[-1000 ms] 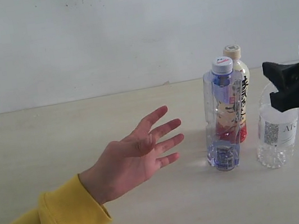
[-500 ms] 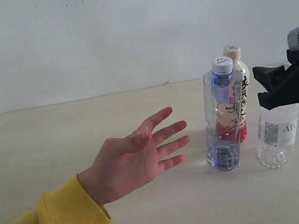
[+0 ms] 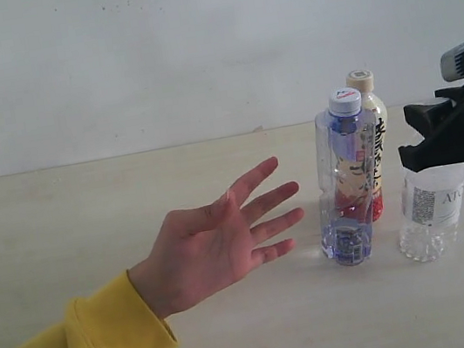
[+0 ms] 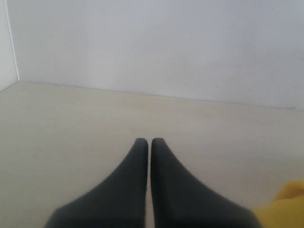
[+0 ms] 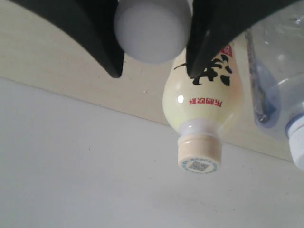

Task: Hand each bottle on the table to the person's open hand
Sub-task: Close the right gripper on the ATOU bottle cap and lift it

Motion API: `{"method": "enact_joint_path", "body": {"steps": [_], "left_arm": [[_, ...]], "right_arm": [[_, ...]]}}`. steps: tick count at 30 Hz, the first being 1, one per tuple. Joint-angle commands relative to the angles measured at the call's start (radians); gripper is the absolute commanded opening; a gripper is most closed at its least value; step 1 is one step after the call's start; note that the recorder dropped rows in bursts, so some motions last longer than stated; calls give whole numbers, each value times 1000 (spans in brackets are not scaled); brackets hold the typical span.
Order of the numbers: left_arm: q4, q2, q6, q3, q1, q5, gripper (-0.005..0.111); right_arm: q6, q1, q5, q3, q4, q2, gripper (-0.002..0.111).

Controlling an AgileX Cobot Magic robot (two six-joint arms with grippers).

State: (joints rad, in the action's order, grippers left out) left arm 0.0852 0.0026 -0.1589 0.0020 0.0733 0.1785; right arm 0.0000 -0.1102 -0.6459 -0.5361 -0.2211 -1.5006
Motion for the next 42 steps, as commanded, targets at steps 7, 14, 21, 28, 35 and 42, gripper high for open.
{"method": "enact_joint_path", "body": {"steps": [7,14,21,28,35,42], "left_arm": [[0,-3,-2,-2,-1,1,4],[0,-3,-2,-2,-1,1,4],[0,-3,-2,-2,-1,1,4],[0,-3,-2,-2,-1,1,4],[0,-3,-2,-2,-1,1,4],[0,-3,-2,-2,-1,1,4]], "right_arm": [[53,-2,24,-6,3,1,0],[-17,-2,176,-6,52,148,0],[76,-64,415,-4,54,398,0],[134,-311,506,-7,54,501,0],[155,-486,411,-26,54,468,0],[155,-518,286,-61,39,315,0]]}}
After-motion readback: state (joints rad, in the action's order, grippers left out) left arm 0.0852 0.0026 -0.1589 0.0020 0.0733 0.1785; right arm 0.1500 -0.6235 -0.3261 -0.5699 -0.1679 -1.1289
